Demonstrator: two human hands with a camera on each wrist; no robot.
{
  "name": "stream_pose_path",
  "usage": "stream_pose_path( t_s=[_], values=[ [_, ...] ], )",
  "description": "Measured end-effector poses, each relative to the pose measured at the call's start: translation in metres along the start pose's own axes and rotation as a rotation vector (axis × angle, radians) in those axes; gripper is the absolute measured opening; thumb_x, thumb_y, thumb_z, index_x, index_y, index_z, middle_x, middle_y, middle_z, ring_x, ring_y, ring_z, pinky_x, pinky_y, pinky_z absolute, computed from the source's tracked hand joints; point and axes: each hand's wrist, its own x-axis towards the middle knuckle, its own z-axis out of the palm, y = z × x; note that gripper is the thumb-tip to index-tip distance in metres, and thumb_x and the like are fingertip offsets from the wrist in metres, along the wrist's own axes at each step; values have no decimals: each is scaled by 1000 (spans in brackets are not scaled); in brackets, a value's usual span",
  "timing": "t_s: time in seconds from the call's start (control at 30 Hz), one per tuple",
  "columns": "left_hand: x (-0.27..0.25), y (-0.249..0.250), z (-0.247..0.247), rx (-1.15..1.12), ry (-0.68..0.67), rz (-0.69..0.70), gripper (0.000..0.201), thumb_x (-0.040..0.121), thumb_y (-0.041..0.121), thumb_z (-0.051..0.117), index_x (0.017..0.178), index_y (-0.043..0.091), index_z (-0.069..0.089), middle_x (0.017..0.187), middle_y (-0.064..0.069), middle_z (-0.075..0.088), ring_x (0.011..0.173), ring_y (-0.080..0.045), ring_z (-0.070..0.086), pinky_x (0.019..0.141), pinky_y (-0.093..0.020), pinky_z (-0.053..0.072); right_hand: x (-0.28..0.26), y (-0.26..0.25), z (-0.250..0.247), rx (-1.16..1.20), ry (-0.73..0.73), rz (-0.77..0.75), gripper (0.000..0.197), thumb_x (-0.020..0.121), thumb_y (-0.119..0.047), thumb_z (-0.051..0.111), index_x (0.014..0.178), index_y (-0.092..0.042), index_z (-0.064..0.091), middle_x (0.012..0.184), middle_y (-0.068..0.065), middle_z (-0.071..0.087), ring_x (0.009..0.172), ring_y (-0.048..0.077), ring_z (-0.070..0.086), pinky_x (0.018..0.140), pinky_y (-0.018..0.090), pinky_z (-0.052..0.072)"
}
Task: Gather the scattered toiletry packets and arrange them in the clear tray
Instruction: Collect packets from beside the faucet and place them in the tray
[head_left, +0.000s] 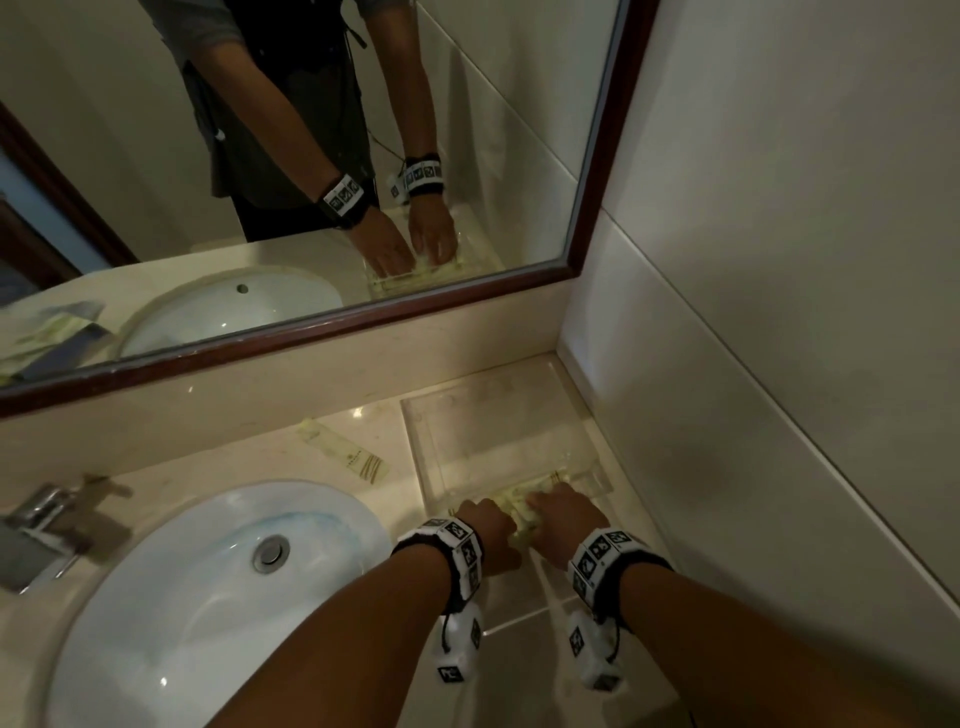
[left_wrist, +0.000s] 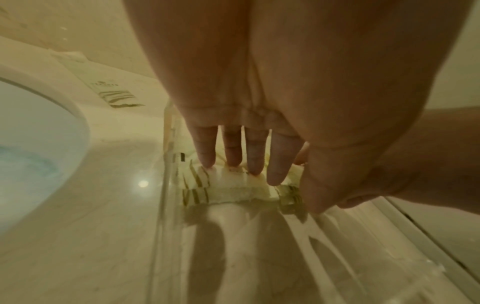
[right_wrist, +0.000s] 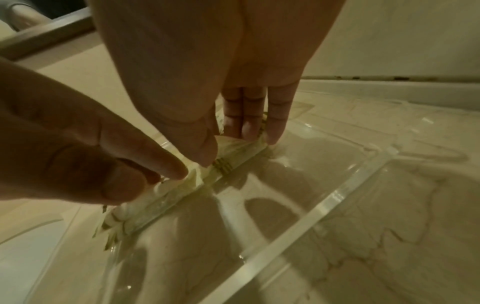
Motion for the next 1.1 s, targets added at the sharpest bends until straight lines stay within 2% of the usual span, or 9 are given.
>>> stream_pose_path(
  t_s=[0.2, 0.27, 0.33, 0.4, 0.53, 0.73, 0.87, 1.0, 1.1],
  values=[
    [-13, 0, -5, -118, 27, 3, 59, 90, 44, 63, 143, 22, 50, 146, -5, 45, 133, -29, 45, 108, -37, 40, -1, 1, -6, 12, -16, -20, 53, 86, -45, 54, 135, -25, 54, 139, 11, 49, 124, 29, 54, 103, 37, 46],
    [-22, -4, -9, -157, 57, 9, 54, 91, 40, 63, 141, 21, 53, 146, -5, 48, 131, -27, 48, 107, -35, 41, -3, 1, -10, 40, 9, -20, 61, 79, -50, 52, 136, -29, 54, 142, 5, 49, 127, 25, 52, 106, 37, 44],
    [-34, -11, -15, -181, 87, 5, 51, 93, 39, 62, 140, 20, 54, 146, -5, 49, 131, -26, 49, 108, -34, 41, -5, 2, -15, 72, 58, 10, 54, 81, -42, 53, 134, -35, 55, 143, 2, 47, 127, 23, 52, 106, 36, 45],
    [-42, -19, -17, -198, 115, -14, 50, 95, 38, 59, 140, 18, 53, 147, -6, 47, 132, -26, 48, 110, -34, 38, -7, 4, -18, 57, 106, 32, 48, 87, -37, 54, 135, -33, 56, 140, 4, 45, 127, 25, 50, 104, 34, 45],
    [-57, -31, -11, -240, 151, -68, 48, 96, 36, 57, 140, 17, 54, 148, -5, 47, 134, -24, 47, 111, -32, 37, -12, 5, -19, 86, 109, 90, 46, 88, -37, 55, 134, -31, 57, 142, 5, 35, 125, 28, 51, 106, 37, 45],
    [-65, -40, 6, -335, 170, -143, 51, 93, 37, 58, 141, 21, 52, 146, -3, 50, 132, -22, 49, 110, -29, 38, -16, 2, -11, 110, 81, 131, 49, 87, -39, 59, 134, -25, 52, 137, 9, 34, 115, 33, 58, 102, 40, 48],
    [-74, -40, 5, -343, 200, -153, 52, 92, 38, 58, 141, 22, 52, 147, -3, 49, 133, -22, 48, 110, -29, 38, -20, 5, -14, 151, 146, 139, 50, 82, -37, 60, 131, -25, 55, 138, 8, 36, 125, 31, 49, 107, 40, 44],
    [-95, -44, 1, -353, 244, -173, 53, 95, 35, 55, 145, 22, 47, 151, -5, 43, 136, -26, 44, 111, -32, 36, -27, -8, -22, 130, 274, 19, 51, 85, -33, 59, 136, -29, 54, 151, 4, 30, 138, 27, 32, 110, 39, 38],
    [-119, -57, -5, -380, 293, -231, 54, 95, 36, 55, 147, 22, 45, 152, -5, 43, 135, -27, 45, 110, -33, 37, -32, -45, -29, 96, 329, -131, 54, 86, -37, 60, 139, -30, 50, 153, 3, 28, 140, 27, 29, 109, 40, 38]
  ],
)
